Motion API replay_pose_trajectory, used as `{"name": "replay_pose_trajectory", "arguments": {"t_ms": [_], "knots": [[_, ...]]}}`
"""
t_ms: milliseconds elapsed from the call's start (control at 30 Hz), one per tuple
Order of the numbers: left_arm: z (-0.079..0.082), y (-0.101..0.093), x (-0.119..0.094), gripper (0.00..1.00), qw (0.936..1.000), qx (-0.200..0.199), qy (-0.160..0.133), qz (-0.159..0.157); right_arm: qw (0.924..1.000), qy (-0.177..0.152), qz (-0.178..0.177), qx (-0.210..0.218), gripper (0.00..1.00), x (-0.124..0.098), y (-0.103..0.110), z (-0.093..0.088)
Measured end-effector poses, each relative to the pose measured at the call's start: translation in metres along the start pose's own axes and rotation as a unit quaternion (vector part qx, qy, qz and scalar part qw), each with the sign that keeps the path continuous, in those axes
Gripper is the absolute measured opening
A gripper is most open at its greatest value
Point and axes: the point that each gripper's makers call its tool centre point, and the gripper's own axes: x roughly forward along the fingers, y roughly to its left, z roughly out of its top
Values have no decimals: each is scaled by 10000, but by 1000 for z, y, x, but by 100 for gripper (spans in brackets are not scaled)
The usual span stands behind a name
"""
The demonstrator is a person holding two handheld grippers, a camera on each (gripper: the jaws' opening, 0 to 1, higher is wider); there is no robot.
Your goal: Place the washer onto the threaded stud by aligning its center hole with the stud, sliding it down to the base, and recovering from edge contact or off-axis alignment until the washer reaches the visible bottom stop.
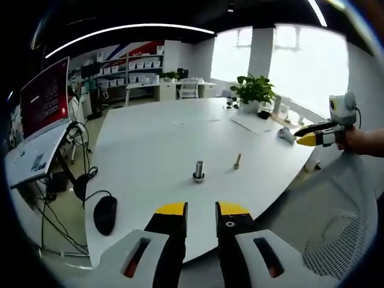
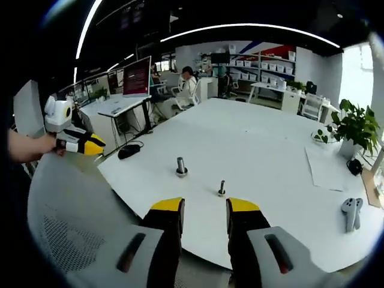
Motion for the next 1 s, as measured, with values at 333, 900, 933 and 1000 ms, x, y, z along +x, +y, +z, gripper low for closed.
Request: {"name": "replay_pose_trajectory", "arguments": {"t_ms": [333, 900, 933, 1000], "knots": [[4, -3, -2, 16, 9999, 63, -65, 43, 9999, 23, -109, -12, 36, 2, -2, -6], [6, -10, -1, 14, 9999, 112, -82, -77, 9997, -42, -213, -58, 36, 2, -9, -10], [6, -10, -1, 14, 9999, 118, -78, -78, 9997, -15, -239, -80, 36, 2, -9, -11], [5, -8, 0, 13, 9999, 121, -77, -92, 9998, 41, -197, -93, 36, 2, -5, -11]]}}
